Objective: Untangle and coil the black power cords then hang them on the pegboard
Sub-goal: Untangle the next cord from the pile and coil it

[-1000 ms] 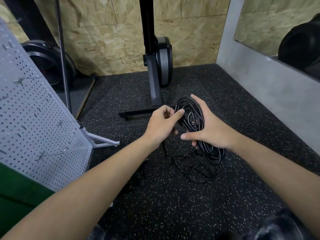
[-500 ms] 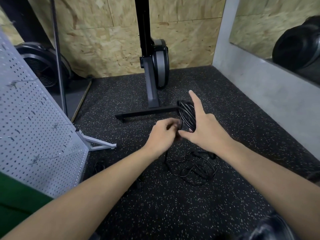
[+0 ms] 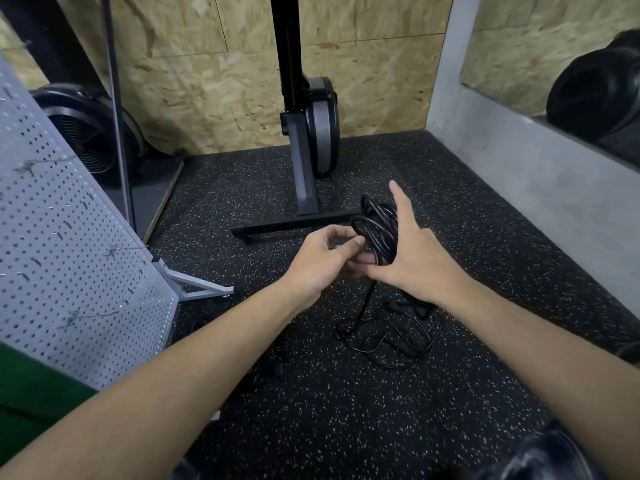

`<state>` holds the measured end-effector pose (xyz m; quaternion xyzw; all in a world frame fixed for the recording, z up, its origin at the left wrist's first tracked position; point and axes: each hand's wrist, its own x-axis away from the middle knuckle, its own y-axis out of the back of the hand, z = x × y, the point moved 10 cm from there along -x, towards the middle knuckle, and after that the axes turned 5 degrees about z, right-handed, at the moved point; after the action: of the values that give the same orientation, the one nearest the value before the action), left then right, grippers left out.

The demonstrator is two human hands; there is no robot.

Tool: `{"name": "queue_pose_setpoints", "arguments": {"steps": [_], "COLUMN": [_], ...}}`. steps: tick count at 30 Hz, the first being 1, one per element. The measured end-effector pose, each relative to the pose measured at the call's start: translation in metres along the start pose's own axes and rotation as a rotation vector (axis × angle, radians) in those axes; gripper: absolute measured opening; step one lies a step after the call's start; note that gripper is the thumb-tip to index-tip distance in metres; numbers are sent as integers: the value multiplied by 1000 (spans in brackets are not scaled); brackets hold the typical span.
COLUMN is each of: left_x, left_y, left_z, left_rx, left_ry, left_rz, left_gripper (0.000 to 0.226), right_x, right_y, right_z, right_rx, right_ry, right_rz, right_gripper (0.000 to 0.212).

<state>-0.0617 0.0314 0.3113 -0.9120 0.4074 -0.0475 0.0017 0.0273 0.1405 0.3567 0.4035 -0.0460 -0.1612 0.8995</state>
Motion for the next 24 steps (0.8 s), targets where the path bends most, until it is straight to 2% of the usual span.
{"name": "queue_pose_setpoints", "arguments": {"steps": [3, 5, 7, 8, 11, 13, 14, 17, 20, 24], "left_x": [1, 3, 2, 1, 9, 19, 21, 19, 14, 14], "left_y": [-4, 1, 13, 13, -23, -44, -50, -50, -35, -15], "left_z": [-10, -16, -8, 4, 41, 57, 61, 60, 62, 80], "left_rx": [-320, -529, -522, -488, -531, -585, -620, -719, -849, -1011], "left_ry": [-93, -164, -124, -54, 58, 61, 44, -13, 7, 26], "left_rz": [45, -15, -91, -46, 305, 432, 442, 421, 419, 455], "left_gripper": [24, 25, 27, 29, 33, 21, 18, 29, 41, 43], "right_x": [-2, -2, -1, -2, -5, -5, -6, -9, -12, -12], "right_y": [2, 4, 7, 8, 7, 7, 7, 10, 20, 34], "right_z": [-10, -10, -7, -7, -8, -5, -4, -5, -20, -39], "right_rx": [-25, 11, 58, 52, -73, -182, -235, -378, -527, -781], "right_ry": [-60, -69, -66, -60, -31, -9, 5, 36, -6, -85], "right_rz": [7, 4, -8, -11, 11, 13, 3, -37, -128, -256], "right_gripper": [131, 125, 121, 120, 114, 109, 108, 108, 107, 103]}}
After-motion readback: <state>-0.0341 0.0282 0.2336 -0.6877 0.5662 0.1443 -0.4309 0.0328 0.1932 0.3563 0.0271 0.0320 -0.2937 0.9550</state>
